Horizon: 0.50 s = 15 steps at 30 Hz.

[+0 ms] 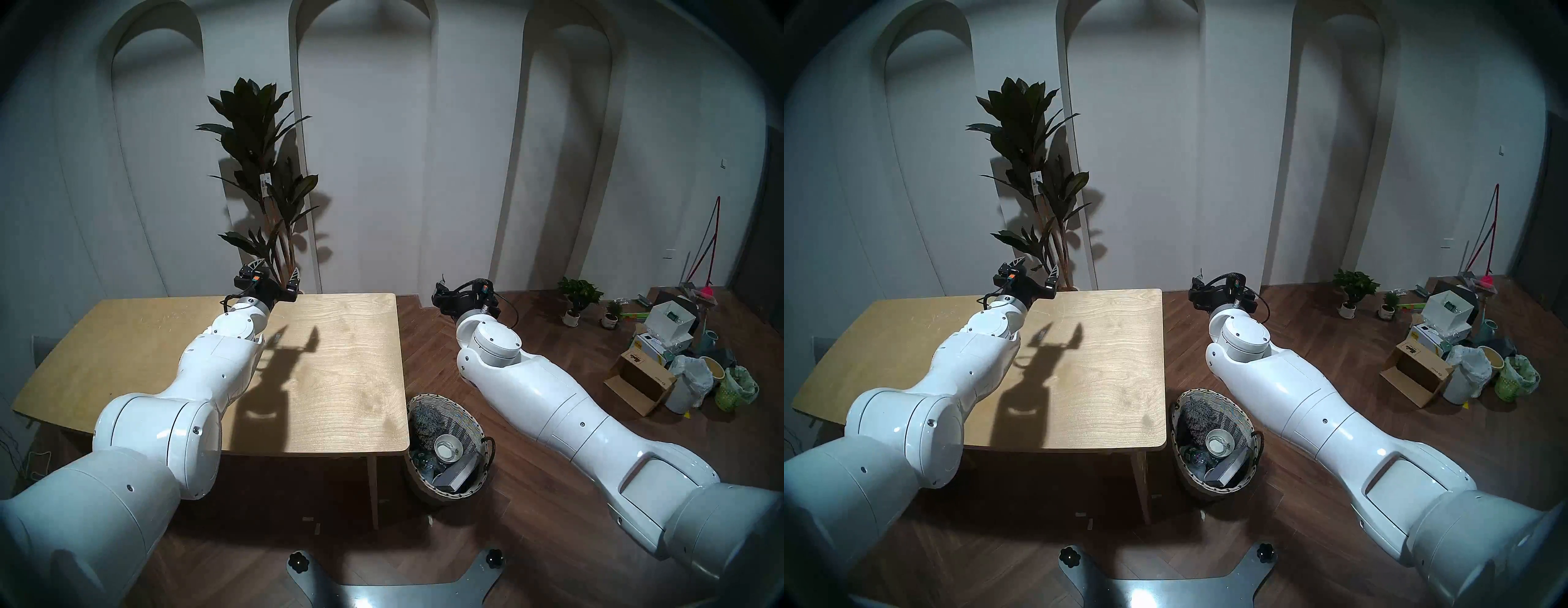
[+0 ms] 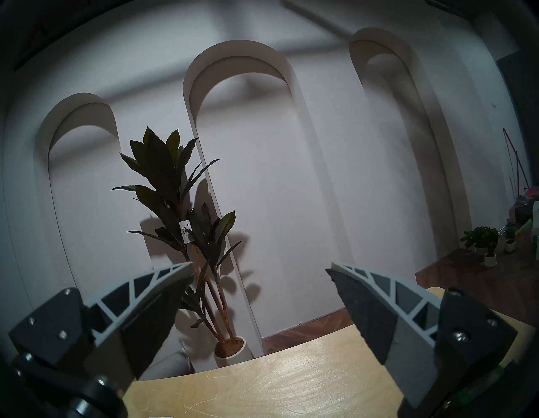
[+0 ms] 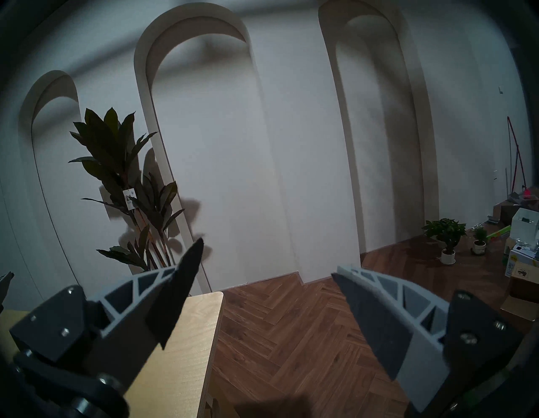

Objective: Load the items into the basket from the rear

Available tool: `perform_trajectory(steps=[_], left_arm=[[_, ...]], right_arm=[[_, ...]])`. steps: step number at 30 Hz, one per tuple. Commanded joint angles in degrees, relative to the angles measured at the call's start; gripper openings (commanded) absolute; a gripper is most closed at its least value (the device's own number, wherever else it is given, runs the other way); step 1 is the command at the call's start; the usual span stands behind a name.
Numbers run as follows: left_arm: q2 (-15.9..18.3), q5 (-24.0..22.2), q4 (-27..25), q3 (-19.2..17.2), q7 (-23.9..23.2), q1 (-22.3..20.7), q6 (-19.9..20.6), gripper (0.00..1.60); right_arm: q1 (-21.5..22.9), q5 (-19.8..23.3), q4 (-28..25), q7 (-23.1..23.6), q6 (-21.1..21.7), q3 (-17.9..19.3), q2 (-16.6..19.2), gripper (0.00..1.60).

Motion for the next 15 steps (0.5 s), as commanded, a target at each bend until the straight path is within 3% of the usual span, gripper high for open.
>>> perform_trajectory(steps=[1, 15], left_arm=[[0.5, -0.5, -2.8, -0.3, -1.1, -0.3, -1.4, 1.60], [1.0, -1.6, -5.9, -1.0, -3.7, 1.4, -2.6, 1.60]], right_arm=[[3.9, -0.9, 1.7, -0.1, 0.2, -0.4, -3.2, 1.60], [6.8, -1.9, 7.2, -1.1, 1.5, -1.6, -6.5, 1.60]])
